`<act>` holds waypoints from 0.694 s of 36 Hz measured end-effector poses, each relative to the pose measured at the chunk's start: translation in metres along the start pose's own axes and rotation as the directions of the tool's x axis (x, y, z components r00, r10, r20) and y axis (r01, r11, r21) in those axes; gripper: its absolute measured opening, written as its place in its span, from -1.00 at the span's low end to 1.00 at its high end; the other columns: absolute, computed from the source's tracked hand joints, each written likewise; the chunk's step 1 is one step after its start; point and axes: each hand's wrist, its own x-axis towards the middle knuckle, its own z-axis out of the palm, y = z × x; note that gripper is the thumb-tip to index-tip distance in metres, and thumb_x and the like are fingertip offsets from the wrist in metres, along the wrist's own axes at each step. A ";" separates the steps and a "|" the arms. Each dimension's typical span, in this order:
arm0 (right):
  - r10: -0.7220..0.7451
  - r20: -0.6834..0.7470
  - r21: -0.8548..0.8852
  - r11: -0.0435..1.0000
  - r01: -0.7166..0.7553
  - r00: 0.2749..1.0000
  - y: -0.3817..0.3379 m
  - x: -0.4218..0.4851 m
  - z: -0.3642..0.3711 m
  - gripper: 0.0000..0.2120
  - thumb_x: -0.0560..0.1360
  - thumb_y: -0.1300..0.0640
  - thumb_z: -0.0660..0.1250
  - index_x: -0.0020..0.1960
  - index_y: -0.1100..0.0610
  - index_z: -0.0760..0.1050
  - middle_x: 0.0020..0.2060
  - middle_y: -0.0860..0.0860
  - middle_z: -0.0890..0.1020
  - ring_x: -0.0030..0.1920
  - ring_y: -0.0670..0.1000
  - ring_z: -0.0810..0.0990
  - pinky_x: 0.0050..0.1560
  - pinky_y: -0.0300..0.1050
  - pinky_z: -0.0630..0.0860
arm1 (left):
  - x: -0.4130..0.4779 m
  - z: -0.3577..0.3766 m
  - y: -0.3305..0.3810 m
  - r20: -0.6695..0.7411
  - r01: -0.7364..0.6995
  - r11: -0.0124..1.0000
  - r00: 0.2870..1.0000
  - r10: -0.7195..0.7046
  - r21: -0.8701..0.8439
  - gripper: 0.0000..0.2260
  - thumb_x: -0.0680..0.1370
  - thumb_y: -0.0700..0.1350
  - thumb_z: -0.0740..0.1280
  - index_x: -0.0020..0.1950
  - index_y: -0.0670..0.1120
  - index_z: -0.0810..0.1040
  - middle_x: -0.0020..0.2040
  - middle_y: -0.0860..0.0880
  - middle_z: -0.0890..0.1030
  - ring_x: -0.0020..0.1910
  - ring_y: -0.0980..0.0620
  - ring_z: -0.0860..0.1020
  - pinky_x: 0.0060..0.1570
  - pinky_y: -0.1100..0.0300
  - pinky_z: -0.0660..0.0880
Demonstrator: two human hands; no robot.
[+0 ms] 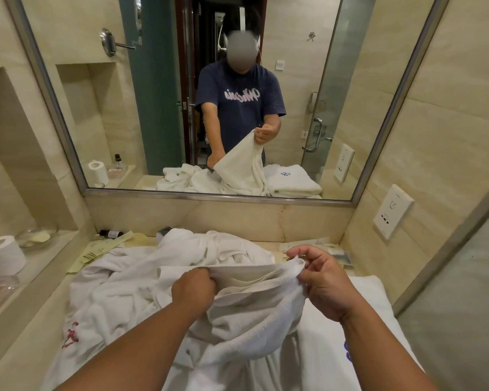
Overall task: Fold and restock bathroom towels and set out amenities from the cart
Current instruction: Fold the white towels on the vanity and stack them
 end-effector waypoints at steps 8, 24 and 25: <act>-0.043 -0.076 0.069 0.996 0.048 0.996 -0.010 0.005 -0.005 -0.53 0.48 0.68 0.12 0.08 0.26 0.62 -0.17 0.23 0.61 -0.22 0.13 0.64 -0.21 -0.06 0.64 | 0.006 -0.018 -0.004 -0.100 -0.055 0.992 0.993 0.067 0.114 -0.72 0.68 0.01 0.15 0.27 0.06 0.60 0.30 -0.01 0.40 0.21 -0.07 0.39 -0.08 0.09 0.43; -0.132 -0.111 -0.145 0.983 0.115 0.985 -0.022 -0.003 -0.008 -0.68 0.50 0.47 0.36 -0.15 0.10 0.74 -0.19 0.13 0.71 -0.17 0.06 0.63 -0.16 -0.10 0.58 | 0.016 -0.066 -0.003 -0.086 0.239 0.956 0.963 -0.255 -0.168 -0.85 0.49 -0.15 0.41 -0.23 -0.09 0.47 -0.25 -0.02 0.50 -0.22 -0.04 0.52 -0.29 0.18 0.41; -0.152 -0.108 -0.202 0.971 0.128 0.982 -0.023 -0.005 -0.009 -0.70 0.52 0.46 0.36 -0.14 0.12 0.73 -0.19 0.11 0.72 -0.17 0.04 0.64 -0.16 -0.11 0.58 | 0.014 -0.070 -0.001 -0.082 0.246 0.956 0.962 -0.261 -0.160 -0.86 0.47 -0.14 0.41 -0.22 -0.07 0.46 -0.23 -0.02 0.50 -0.21 -0.05 0.53 -0.27 0.17 0.43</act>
